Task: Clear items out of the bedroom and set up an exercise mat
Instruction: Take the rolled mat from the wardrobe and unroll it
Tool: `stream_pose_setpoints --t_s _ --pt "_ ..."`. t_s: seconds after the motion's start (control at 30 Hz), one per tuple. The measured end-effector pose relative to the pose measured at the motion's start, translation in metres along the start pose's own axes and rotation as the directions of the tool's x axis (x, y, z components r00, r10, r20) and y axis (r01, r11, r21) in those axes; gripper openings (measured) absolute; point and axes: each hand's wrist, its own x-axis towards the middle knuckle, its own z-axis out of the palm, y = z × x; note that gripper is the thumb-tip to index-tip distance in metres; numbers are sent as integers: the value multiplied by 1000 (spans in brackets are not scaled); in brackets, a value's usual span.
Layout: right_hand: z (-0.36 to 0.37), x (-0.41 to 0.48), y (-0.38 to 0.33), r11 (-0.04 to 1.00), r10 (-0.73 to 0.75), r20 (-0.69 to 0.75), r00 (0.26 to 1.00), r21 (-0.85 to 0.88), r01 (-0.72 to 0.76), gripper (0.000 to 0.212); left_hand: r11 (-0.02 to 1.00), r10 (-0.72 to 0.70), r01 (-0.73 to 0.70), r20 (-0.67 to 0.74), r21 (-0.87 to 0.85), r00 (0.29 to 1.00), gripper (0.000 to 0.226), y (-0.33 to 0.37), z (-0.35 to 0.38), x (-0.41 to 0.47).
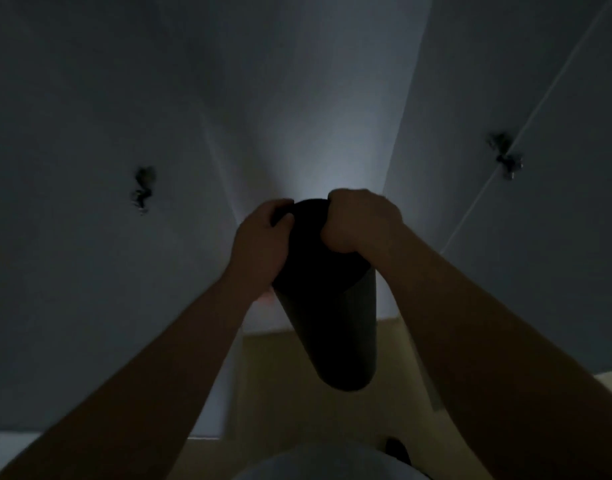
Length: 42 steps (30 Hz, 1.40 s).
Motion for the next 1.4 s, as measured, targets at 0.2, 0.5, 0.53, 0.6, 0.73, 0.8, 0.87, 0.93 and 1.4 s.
stream_pose_setpoints --t_s 0.2,0.5,0.53,0.6,0.73,0.8,0.87,0.93,1.4 --pt "-21 -22 -33 982 -178 98 979 -42 183 28 996 -72 63 -163 -58 984 33 18 -38 -39" --pt "-53 -56 -66 882 -467 87 880 -28 470 10 995 -80 51 -393 -85 916 41 46 -82 -95" --pt "-58 -59 -72 869 -491 84 867 -33 495 10 997 -71 48 -434 -64 898 42 49 -88 -101" --pt "-66 -63 -84 840 -536 80 840 -52 541 9 999 -48 48 -506 -13 861 46 56 -99 -112" --pt "-79 -68 -107 805 -584 74 808 -74 588 23 994 10 62 -632 92 775 63 67 -117 -132" --pt "-86 -70 -120 785 -610 65 790 -84 613 35 982 53 98 -733 161 678 71 74 -130 -143" --pt "-95 -72 -131 768 -630 68 774 -92 634 40 970 74 151 -819 192 569 77 80 -146 -151" --pt "-105 -74 -141 754 -646 77 759 -87 651 37 955 105 196 -870 224 483 82 84 -163 -158" --pt "-128 -81 -167 659 -748 53 661 -52 750 43 987 1 152 -957 47 291 97 106 -210 -161"
